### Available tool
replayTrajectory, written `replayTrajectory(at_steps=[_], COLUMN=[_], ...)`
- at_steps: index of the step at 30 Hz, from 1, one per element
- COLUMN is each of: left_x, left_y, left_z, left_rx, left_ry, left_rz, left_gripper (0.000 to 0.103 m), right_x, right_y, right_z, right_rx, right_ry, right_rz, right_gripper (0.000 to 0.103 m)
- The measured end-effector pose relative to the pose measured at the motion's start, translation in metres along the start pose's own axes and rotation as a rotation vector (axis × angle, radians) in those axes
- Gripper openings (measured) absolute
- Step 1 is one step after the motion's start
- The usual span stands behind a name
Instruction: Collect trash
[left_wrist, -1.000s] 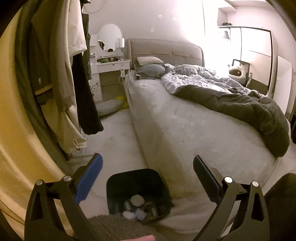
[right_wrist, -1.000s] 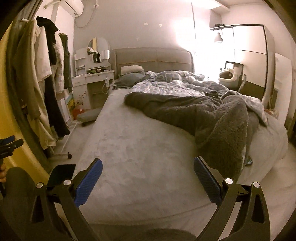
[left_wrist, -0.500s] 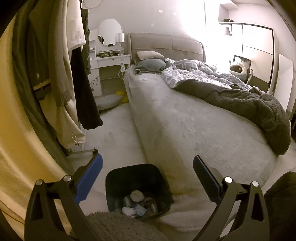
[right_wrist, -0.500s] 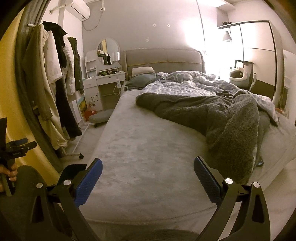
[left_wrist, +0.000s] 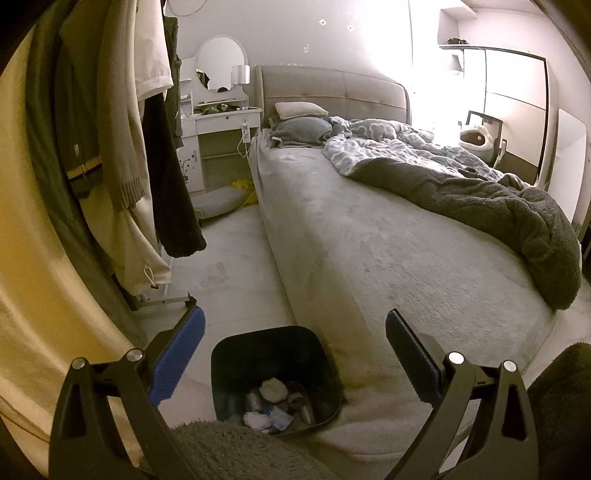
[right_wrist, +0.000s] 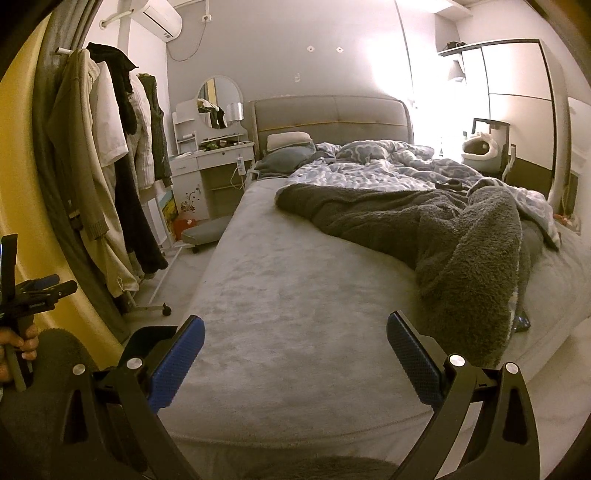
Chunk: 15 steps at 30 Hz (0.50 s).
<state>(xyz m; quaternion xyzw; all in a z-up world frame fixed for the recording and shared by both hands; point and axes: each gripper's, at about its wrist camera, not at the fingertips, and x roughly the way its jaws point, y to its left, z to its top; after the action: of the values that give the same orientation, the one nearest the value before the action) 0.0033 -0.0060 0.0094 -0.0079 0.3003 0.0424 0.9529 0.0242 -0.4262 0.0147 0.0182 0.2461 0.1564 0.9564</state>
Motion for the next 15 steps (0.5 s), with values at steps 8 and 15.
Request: replayTrajectory(at_steps=[8, 15], left_x=[0.0, 0.0001], left_y=[0.0005, 0.0005], left_z=[-0.0003, -0.0004], left_rx=[-0.001, 0.005], left_ry=[0.0, -0.001], left_rz=[0.0, 0.0], left_gripper=[0.1, 0.1], right_x=[-0.0002, -0.0002], right_y=[0.0007, 0.0003], right_z=[-0.0003, -0.0001], right_rx=[0.0, 0.001], right_ry=[0.001, 0.001], right_rz=[-0.001, -0.001], right_gripper=[0.1, 0.1])
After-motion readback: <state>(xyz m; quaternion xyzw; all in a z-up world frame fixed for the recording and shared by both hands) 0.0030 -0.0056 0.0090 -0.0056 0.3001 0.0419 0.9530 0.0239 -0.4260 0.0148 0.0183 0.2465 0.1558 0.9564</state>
